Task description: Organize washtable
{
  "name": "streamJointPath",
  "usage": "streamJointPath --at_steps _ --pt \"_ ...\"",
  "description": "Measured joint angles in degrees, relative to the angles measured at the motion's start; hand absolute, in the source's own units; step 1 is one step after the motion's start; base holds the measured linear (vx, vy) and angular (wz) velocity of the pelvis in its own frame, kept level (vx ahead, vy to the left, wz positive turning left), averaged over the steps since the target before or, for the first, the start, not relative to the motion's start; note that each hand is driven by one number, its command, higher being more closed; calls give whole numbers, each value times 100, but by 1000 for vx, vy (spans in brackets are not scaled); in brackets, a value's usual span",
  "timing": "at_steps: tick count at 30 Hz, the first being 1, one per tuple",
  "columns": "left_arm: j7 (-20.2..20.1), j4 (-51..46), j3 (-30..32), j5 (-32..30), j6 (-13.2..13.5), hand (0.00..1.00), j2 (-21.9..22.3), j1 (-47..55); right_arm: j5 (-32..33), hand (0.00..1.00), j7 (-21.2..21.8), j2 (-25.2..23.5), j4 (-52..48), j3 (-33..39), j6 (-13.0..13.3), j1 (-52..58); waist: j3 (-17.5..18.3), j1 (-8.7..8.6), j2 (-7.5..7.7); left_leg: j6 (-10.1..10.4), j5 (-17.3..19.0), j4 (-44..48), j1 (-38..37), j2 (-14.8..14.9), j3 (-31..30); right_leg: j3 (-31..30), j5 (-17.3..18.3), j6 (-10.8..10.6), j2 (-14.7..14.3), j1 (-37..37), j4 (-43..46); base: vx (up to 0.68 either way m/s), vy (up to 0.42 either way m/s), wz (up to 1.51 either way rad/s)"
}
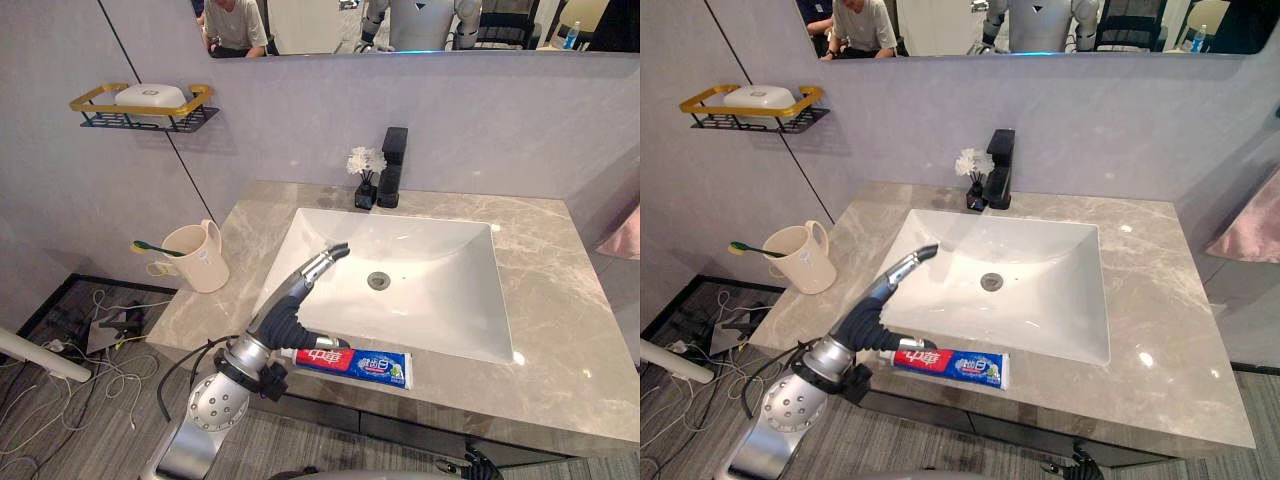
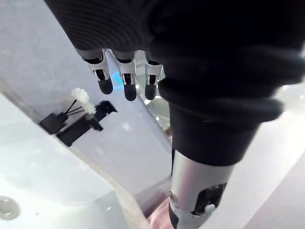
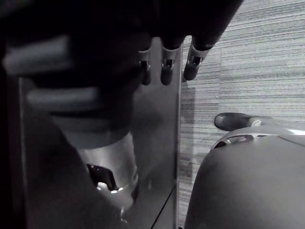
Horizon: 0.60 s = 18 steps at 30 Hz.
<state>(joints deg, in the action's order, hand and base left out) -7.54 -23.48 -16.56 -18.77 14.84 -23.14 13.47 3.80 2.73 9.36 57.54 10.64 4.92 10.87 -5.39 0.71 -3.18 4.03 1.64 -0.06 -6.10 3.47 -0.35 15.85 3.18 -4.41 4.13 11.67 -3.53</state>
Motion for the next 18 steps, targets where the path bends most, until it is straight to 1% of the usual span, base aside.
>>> streamJointPath --at_steps 5,13,18 --pt "-1 232 -172 -329 4 0 -19 176 -5 0 -7 11 0 -25 -1 3 1 -5 -1 -3 -2 -10 21 -21 -95 53 -1 -2 6 15 -35 -6 1 5" --pt "37 495 -268 -885 10 0 7 339 -119 0 -17 21 0 -44 -15 17 21 -15 -34 -6 -35 -119 4 -35 -115 94 0 -3 11 16 -75 3 1 2" --pt "305 745 -327 -1295 -3 0 250 340 -149 0 -23 18 -5 -62 -16 18 23 -16 -36 -7 -35 -118 0 -36 -110 90 0 -4 14 17 -75 0 0 0"
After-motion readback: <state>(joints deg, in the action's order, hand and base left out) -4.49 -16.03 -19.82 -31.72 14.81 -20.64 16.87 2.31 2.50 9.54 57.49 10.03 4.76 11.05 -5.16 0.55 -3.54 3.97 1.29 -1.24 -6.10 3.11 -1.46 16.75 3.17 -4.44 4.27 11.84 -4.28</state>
